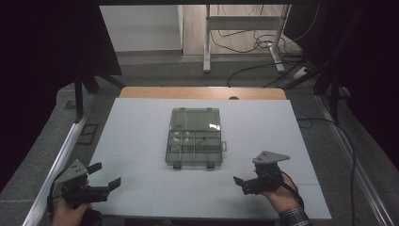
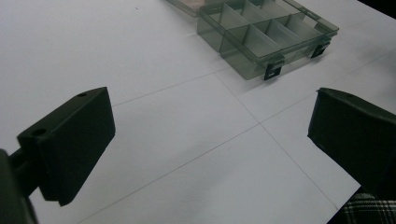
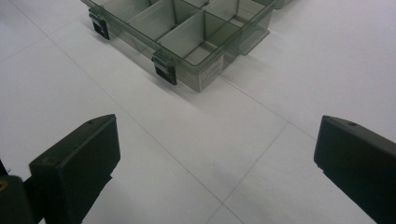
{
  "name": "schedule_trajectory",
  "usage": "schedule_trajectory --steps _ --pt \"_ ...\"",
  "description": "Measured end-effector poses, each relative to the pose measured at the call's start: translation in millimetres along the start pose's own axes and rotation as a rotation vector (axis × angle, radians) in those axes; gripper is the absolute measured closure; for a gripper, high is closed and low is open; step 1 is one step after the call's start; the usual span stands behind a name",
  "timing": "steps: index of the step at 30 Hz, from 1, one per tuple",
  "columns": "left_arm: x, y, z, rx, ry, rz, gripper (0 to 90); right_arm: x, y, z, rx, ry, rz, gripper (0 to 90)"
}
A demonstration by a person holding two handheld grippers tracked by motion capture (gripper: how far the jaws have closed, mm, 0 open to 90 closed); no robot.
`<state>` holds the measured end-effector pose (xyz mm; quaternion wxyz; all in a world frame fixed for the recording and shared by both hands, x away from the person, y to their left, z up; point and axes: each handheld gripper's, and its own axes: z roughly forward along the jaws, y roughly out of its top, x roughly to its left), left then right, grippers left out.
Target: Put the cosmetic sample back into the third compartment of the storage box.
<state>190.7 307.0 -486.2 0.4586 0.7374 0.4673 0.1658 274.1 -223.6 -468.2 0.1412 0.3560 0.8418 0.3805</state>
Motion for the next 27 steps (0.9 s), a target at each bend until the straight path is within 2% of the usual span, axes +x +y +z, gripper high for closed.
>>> schedule_trajectory --steps 10,27 --pt "0.8 -0.1 -0.1 -0.003 -0.002 -0.007 0.9 -2.9 -9.1 -14.3 -0.029 -0.027 0.012 0.4" --pt "1.8 -0.3 -0.4 -0.007 -0.005 -0.018 0.9 -11.1 -26.7 -37.3 -0.049 -0.080 0.051 0.0"
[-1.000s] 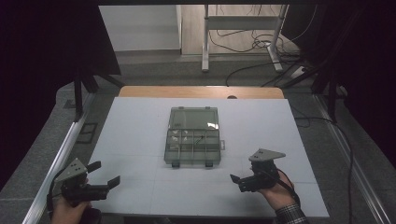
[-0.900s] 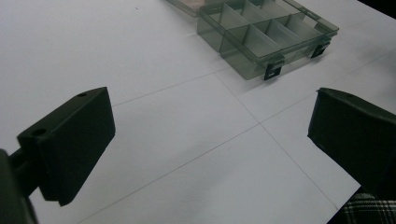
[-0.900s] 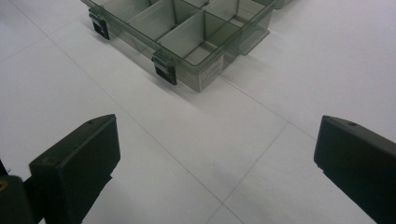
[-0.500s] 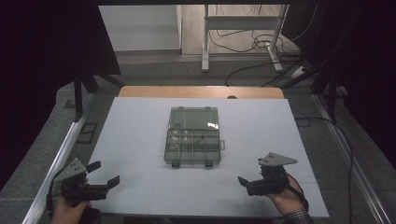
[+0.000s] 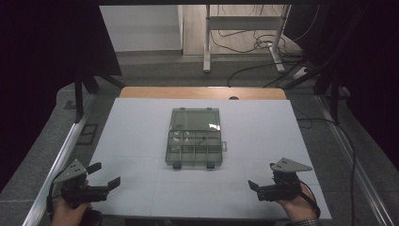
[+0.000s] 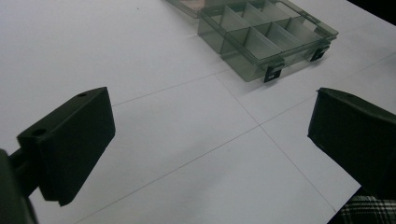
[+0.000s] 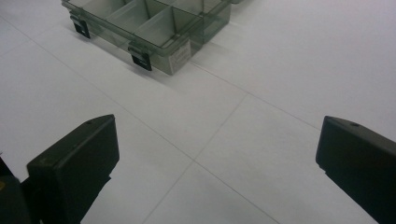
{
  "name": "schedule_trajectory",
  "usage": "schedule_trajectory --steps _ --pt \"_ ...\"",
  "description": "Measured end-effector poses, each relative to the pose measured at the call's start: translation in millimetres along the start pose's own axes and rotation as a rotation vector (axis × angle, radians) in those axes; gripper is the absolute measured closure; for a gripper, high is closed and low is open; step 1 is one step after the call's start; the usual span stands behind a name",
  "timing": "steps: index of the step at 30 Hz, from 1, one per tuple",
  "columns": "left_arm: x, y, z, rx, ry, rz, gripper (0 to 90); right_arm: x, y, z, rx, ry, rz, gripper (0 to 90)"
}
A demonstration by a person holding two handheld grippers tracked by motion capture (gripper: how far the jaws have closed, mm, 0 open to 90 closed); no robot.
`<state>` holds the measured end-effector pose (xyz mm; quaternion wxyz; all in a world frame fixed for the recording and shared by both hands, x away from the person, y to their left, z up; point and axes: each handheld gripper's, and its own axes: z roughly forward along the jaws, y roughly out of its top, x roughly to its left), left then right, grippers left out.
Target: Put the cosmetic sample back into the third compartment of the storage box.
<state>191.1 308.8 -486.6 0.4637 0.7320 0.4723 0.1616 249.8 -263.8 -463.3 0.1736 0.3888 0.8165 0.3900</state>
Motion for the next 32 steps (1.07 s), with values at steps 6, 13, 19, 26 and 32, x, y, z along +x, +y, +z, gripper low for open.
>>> schedule_trajectory --steps 6,13,19,26,32 --pt "0.1 -0.1 -0.1 -0.001 0.000 -0.002 0.9 -3.7 -7.2 -8.7 -0.003 -0.021 0.020 0.0" --pt "0.3 -0.2 -0.3 -0.003 0.001 -0.004 0.9 -7.2 -15.1 -19.1 -0.019 -0.038 0.055 0.0" --pt "0.6 -0.4 -0.7 -0.005 0.000 -0.006 0.9 -8.5 -20.9 -26.0 -0.024 -0.055 0.067 0.0" --pt "1.1 -0.8 -1.2 -0.007 0.000 -0.010 0.8 -11.1 -26.5 -33.4 -0.028 -0.080 0.083 0.0" --pt "1.1 -0.3 -0.7 -0.007 -0.001 -0.008 0.8 -11.9 -27.3 -33.4 -0.024 -0.084 0.087 0.1"
